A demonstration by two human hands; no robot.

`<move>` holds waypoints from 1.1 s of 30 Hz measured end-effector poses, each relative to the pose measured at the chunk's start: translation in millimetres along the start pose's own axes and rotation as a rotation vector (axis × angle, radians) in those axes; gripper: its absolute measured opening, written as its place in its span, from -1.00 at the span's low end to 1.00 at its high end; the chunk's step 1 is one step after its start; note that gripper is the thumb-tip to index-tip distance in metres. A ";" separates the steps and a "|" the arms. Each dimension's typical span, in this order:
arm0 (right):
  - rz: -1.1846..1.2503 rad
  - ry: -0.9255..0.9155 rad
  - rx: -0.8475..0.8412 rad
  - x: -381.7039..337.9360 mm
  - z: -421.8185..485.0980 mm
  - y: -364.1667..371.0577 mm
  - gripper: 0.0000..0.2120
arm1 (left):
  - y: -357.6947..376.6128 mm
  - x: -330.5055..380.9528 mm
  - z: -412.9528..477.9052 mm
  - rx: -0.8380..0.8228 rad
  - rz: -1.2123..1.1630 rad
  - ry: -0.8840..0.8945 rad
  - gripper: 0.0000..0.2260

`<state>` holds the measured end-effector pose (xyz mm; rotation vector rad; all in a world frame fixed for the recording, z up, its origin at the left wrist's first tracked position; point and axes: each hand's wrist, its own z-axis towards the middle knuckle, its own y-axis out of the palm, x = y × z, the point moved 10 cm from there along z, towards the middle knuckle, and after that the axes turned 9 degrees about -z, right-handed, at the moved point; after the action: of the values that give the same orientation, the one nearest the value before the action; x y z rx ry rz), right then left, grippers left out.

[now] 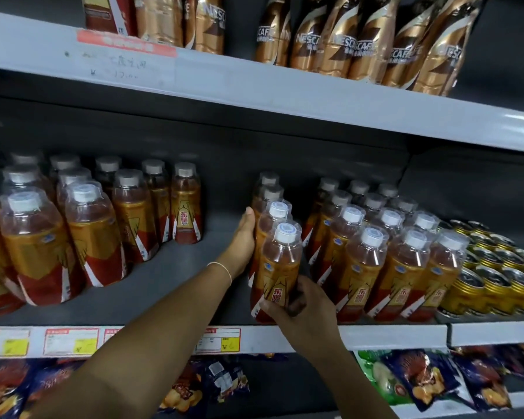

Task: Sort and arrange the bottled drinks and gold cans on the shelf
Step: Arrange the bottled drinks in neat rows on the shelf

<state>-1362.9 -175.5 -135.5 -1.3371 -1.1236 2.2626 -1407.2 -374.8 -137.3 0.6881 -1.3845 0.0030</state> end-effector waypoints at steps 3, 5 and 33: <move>0.015 -0.005 -0.019 3.4 1.8 2.4 -0.39 | -5.8 -0.2 5.2 0.042 -0.043 -0.001 -0.33; 0.017 -0.018 -0.030 3.8 1.3 4.8 -0.36 | -6.5 0.2 7.1 0.027 -0.072 0.000 -0.37; -0.173 -0.083 -0.003 -2.1 -8.5 10.1 -0.38 | 3.5 -23.1 15.2 -0.043 -0.369 -0.152 -0.36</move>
<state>-1353.3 -179.2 -144.0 -1.1096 -1.2200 2.2084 -1427.2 -369.8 -156.0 0.9133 -1.3793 -0.3765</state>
